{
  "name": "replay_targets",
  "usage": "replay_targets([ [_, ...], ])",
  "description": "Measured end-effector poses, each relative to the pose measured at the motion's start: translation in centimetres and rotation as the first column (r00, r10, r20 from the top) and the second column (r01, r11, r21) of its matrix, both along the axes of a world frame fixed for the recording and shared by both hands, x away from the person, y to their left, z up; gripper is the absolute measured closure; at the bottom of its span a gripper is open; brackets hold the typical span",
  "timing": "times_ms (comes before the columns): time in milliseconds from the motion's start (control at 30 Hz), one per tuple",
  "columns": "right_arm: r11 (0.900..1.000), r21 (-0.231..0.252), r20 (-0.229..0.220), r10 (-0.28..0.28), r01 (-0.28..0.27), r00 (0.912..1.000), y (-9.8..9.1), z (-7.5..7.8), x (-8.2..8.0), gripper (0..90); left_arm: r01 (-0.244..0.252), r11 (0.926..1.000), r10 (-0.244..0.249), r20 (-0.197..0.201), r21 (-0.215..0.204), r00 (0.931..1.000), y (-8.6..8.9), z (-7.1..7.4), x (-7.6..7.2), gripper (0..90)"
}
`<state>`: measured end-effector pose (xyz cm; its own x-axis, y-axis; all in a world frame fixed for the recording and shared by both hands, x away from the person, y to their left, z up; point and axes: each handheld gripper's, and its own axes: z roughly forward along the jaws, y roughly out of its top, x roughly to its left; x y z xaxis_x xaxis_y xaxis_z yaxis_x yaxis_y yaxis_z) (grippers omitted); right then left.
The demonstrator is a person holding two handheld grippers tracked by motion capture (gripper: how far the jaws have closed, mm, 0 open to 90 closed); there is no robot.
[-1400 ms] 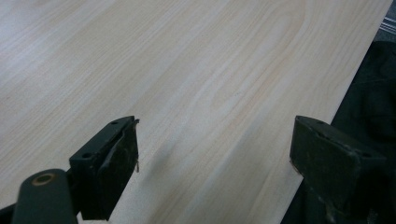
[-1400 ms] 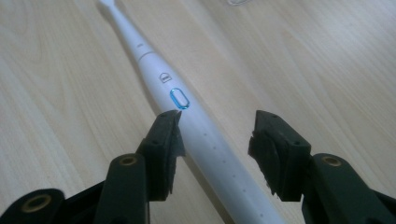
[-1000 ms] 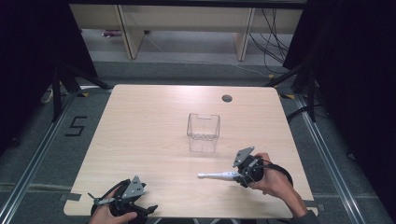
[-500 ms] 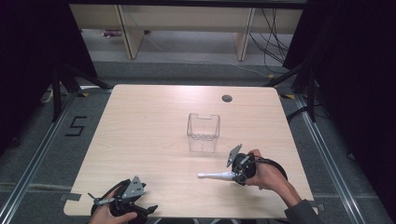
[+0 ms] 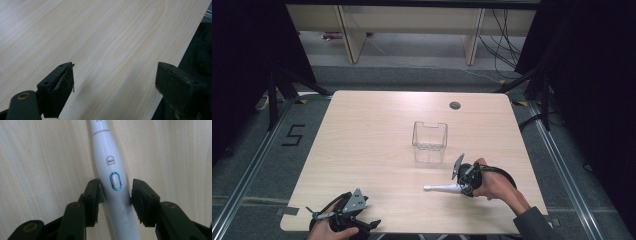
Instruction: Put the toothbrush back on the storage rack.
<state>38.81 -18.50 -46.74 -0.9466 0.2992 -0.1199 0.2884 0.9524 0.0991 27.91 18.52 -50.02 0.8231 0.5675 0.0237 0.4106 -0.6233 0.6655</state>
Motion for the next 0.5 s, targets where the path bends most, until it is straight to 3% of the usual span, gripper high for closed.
replay_targets([
  [133, 0.9997, -0.018, -0.022, 0.018, -0.019, 0.9996, 0.4, -0.2, 0.2, 59.0, 0.0, 1.0, 0.0, -0.002, 0.002, 1.0, 0.0, 0.0, 0.0, 14.8],
  [167, 0.9985, -0.013, -0.018, 0.052, -0.052, 0.9985, 0.3, -0.4, 0.5, 59.3, 0.0, 1.0, 0.0, -0.001, 0.001, 1.0, 0.0, 0.0, 0.0, 14.8],
  [200, 0.9994, -0.029, -0.028, 0.019, -0.02, 0.9994, 0.6, -0.3, 0.3, 59.7, 0.0, 1.0, 0.0, -0.001, 0.0, 1.0, 0.0, 0.0, 0.0, 14.8],
  [300, 0.9961, -0.031, -0.037, 0.081, -0.082, 0.996, 0.6, -0.7, 0.6, 60.8, -0.006, 1.0, 0.006, 0.007, -0.004, 1.0, 0.0, 0.0, -0.1, 14.8],
  [333, 0.9982, -0.03, -0.045, 0.05, -0.051, 0.9977, 0.7, -0.7, 0.4, 61.4, 0.0, 1.0, 0.0, 0.0, -0.002, 1.0, 0.0, 0.0, 0.0, 14.8],
  [500, 0.996, -0.047, -0.07, 0.072, -0.075, 0.995, 1.1, -0.6, 0.5, 64.2, -0.006, 1.0, 0.006, 0.004, -0.005, 1.0, 0.0, 0.0, 0.0, 14.8],
])
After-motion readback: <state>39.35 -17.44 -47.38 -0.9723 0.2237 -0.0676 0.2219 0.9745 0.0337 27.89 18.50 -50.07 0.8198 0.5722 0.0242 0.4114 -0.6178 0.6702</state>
